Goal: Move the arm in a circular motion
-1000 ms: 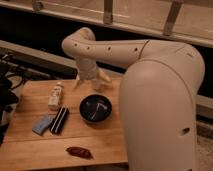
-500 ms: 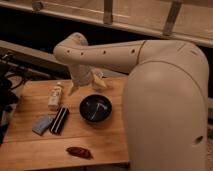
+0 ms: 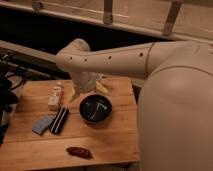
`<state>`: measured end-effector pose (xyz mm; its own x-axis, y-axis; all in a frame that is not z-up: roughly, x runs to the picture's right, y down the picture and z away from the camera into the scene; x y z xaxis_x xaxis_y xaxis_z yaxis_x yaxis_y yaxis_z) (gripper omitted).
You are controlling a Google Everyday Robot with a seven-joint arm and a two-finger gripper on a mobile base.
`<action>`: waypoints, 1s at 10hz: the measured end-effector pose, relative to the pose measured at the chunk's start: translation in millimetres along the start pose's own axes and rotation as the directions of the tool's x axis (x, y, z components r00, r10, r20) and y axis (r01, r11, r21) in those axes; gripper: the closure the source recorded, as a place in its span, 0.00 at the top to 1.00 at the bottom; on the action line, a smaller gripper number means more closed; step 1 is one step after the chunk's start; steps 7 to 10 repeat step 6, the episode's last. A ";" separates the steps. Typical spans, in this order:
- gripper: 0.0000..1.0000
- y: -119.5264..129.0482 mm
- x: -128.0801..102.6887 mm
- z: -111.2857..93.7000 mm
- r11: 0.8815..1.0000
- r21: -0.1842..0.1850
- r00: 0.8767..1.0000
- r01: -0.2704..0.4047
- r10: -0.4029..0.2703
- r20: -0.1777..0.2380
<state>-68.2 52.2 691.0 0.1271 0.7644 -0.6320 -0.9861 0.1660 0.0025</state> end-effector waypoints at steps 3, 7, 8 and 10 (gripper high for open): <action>1.00 -11.1 6.4 2.8 1.000 -0.014 1.000 -0.010 0.010 -0.001; 1.00 -36.6 17.7 5.0 1.000 -0.017 1.000 -0.026 0.026 0.002; 1.00 -36.6 17.7 5.0 1.000 -0.017 1.000 -0.026 0.026 0.002; 1.00 -36.6 17.7 5.0 1.000 -0.017 1.000 -0.026 0.026 0.002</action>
